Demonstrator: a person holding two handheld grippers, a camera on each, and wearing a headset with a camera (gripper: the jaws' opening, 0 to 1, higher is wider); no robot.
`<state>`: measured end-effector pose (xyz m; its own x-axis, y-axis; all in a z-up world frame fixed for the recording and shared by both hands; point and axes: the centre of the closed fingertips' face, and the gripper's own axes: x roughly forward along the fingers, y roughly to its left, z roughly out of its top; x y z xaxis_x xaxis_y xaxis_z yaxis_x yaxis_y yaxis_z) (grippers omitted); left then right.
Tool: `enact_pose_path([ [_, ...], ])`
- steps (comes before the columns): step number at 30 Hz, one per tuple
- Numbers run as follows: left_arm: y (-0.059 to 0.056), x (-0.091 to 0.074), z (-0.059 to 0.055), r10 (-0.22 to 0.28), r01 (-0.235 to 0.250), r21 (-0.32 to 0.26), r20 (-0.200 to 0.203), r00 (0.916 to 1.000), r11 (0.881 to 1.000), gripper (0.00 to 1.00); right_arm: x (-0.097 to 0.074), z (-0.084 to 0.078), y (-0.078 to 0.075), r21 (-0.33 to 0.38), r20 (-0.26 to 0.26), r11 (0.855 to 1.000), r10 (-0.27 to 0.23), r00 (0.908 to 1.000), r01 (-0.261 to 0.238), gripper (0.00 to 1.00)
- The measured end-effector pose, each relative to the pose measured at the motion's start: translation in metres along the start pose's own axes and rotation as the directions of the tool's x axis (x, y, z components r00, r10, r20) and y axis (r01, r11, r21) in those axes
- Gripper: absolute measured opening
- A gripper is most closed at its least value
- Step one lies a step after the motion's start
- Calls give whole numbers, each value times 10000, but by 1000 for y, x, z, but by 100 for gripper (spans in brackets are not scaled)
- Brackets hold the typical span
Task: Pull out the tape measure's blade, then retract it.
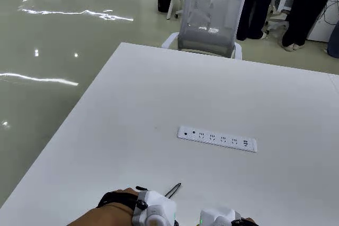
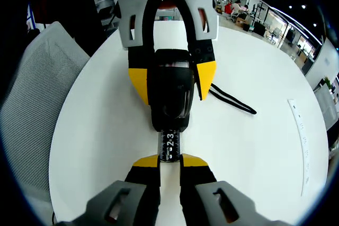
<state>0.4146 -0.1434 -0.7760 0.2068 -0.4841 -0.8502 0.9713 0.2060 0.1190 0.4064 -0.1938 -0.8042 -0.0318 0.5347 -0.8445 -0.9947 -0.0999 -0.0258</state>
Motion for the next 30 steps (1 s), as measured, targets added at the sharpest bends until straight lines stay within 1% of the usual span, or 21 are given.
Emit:
enact_pose_path([
  [21,-1,0,0,27,-27,-26,-15,10000,10000,32,-2,-3,0,1,-34,10000,5,10000,-5,11],
  [30,0,-1,0,-8,8,-21,-12,10000,10000,32,-5,-11,-1,75,-115,10000,4,9999,-3,11],
])
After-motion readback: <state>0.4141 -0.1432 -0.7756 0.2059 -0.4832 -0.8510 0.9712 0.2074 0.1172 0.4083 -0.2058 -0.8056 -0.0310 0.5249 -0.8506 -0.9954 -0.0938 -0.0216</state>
